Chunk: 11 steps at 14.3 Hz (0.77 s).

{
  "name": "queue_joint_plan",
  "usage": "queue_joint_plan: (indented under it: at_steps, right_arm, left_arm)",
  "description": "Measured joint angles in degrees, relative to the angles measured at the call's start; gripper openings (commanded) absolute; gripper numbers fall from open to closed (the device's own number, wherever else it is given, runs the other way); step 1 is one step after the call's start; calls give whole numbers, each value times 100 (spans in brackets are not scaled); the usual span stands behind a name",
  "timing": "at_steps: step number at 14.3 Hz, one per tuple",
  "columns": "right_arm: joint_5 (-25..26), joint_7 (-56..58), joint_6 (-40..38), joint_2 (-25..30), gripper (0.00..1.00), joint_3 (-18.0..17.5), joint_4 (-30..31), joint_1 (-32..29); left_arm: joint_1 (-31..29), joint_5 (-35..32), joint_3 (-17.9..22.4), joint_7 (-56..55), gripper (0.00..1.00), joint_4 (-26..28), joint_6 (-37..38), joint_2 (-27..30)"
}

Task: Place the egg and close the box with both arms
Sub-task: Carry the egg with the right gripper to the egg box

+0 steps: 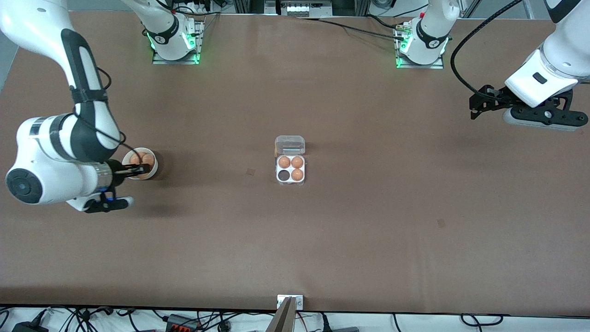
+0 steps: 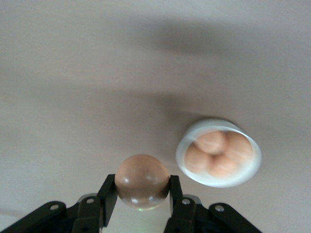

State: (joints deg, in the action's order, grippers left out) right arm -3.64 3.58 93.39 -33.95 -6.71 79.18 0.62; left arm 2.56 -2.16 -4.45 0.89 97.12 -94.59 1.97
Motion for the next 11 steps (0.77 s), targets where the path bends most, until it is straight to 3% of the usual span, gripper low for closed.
queue_joint_plan:
  at_steps: [3,11]
  right_arm:
    - [-66,-480,757,-41,21,-437,-30,338]
    - [-68,-2831,2879,-592,21,-476,-35,1919]
  left_arm:
    - [0,0,0,0,100,-1,0,0]
    - [0,0,0,0,100,-3,0,0]
